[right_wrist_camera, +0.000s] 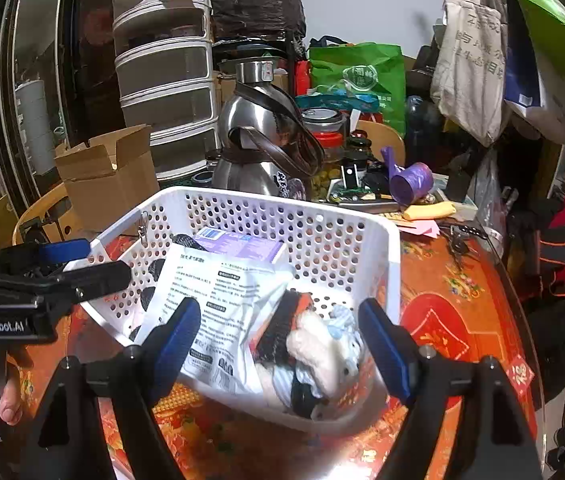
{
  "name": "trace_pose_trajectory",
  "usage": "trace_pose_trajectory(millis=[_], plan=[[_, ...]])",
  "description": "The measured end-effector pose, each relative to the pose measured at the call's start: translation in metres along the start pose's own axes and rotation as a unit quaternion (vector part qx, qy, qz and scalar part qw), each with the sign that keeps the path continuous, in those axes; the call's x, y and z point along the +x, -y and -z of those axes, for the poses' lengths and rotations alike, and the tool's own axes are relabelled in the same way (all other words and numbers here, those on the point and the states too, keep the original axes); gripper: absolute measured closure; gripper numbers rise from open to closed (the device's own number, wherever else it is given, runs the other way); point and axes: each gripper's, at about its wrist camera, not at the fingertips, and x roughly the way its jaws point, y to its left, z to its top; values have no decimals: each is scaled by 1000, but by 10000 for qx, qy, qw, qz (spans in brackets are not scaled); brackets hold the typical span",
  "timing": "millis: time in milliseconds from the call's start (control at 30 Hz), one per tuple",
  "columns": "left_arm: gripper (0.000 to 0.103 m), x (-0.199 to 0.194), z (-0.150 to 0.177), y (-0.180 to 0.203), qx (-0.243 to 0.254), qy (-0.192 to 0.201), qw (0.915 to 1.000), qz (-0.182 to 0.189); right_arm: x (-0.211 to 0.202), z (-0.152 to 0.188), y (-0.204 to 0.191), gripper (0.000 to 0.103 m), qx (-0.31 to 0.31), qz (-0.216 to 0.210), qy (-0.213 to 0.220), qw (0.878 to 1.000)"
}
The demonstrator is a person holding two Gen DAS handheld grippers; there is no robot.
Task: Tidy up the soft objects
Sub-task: 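Carry the printed bag into the basket and open both grippers, then lower both grippers to the clear bag with white roll and close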
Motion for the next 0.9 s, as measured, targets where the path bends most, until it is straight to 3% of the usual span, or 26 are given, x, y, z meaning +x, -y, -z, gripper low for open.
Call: trace_pose_trajectory(millis=[133,267,600,800,900], plan=[[0,-10,8,-1,0,-15,10000,-8,-9,7,1,19,117,148,25,9998],[0,-35,18,5,101,221,9997,-81,-28,17,2,9,267,236,146,9993],[0,-108,35,17,70,533,9985,-41,-73,31,-8,5,224,407,313,9984],[0,-149,68,14,147,533,9983,-163,-108,43,-19,3,256,422,472,9977],[0,-165,97,2,184,430,9986,-261,-129,66,-22,0,319,356,578,9972]])
